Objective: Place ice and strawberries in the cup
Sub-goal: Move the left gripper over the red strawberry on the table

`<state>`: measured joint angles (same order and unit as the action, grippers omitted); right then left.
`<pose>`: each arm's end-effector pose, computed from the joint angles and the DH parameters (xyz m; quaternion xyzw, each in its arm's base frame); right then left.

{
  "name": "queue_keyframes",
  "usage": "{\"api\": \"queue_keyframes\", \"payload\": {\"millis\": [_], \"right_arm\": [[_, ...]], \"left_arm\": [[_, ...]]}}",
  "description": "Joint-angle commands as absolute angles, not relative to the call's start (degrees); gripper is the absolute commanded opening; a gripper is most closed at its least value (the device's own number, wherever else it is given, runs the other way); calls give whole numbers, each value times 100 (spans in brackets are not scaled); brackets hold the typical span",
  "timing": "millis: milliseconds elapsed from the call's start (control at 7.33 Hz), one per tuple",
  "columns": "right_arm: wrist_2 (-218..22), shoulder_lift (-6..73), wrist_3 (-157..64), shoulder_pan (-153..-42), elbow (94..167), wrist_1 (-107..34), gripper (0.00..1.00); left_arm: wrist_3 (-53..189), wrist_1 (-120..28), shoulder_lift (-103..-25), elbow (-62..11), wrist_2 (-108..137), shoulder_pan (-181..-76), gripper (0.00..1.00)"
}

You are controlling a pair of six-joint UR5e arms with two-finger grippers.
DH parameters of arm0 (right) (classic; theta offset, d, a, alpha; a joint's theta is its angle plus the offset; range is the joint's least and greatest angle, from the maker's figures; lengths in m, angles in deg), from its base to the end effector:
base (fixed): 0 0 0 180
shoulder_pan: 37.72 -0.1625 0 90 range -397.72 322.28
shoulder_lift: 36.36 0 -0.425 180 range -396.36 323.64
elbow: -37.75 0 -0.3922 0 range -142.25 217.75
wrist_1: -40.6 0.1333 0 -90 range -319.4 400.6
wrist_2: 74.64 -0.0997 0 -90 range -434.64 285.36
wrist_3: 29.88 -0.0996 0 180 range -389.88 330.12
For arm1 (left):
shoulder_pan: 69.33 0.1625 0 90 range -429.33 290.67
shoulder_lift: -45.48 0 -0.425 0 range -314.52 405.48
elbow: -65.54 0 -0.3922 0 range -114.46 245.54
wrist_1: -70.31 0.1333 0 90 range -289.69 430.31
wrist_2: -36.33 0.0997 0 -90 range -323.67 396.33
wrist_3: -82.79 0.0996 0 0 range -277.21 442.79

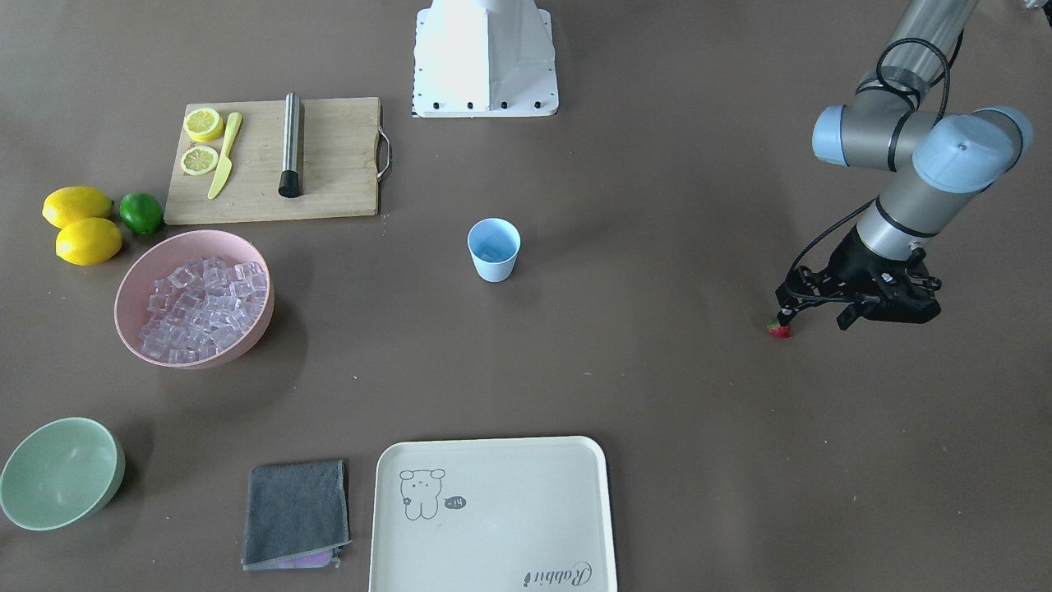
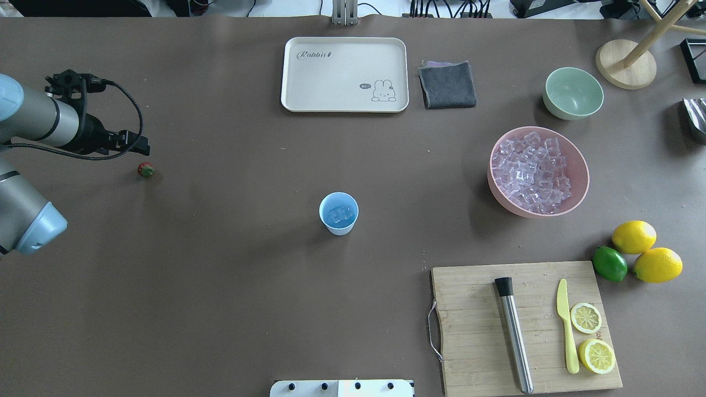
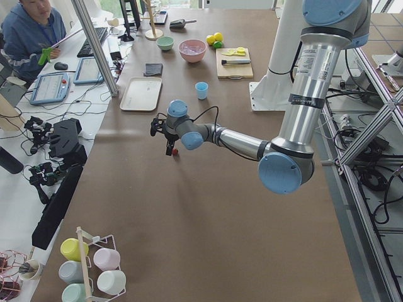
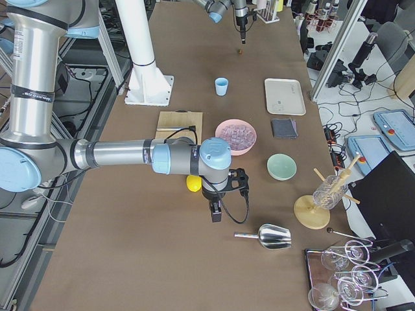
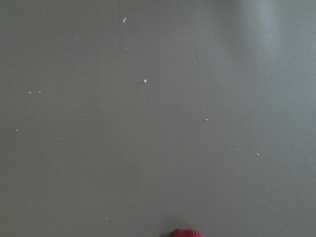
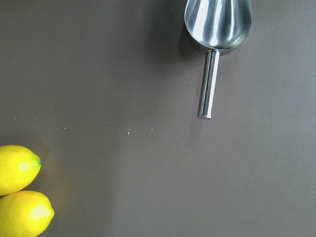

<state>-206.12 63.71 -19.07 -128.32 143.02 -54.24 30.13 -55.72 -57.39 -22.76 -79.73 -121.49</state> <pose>0.0717 -0.4157 0.6194 0.0381 -0.3521 -0.0843 0.9314 0.3052 -0.5389 0.4885 0.1279 0.4225 -0.0256 0.8970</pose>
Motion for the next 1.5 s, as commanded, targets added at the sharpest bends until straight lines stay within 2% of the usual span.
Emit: {"api": "queue_keyframes", "payload": {"millis": [0,410,819,1092,1365], "right_arm": [[-20613,6366,-1907,-12834,14305,-5423,100],[-20639,6366,-1907,-12834,14305,-5423,100],[-20648,6366,-1907,-12834,14305,-5432,100],[-20648,6366,-1907,-12834,14296,-5423,100],[-20657,6366,-1907,-12834,14296,-5423,100]], "left_arm": [[3023,-5590,-5884,-2025,-7750,-12048,97],[3076,-5608,-5824,-2129,-7442,-11864,82],[3058,-5616,-5823,-2130,-7442,-11776,82],[3050,-5625,-5814,-2130,-7433,-11679,78],[3058,-5616,-5797,-2103,-7433,-11670,64]]}}
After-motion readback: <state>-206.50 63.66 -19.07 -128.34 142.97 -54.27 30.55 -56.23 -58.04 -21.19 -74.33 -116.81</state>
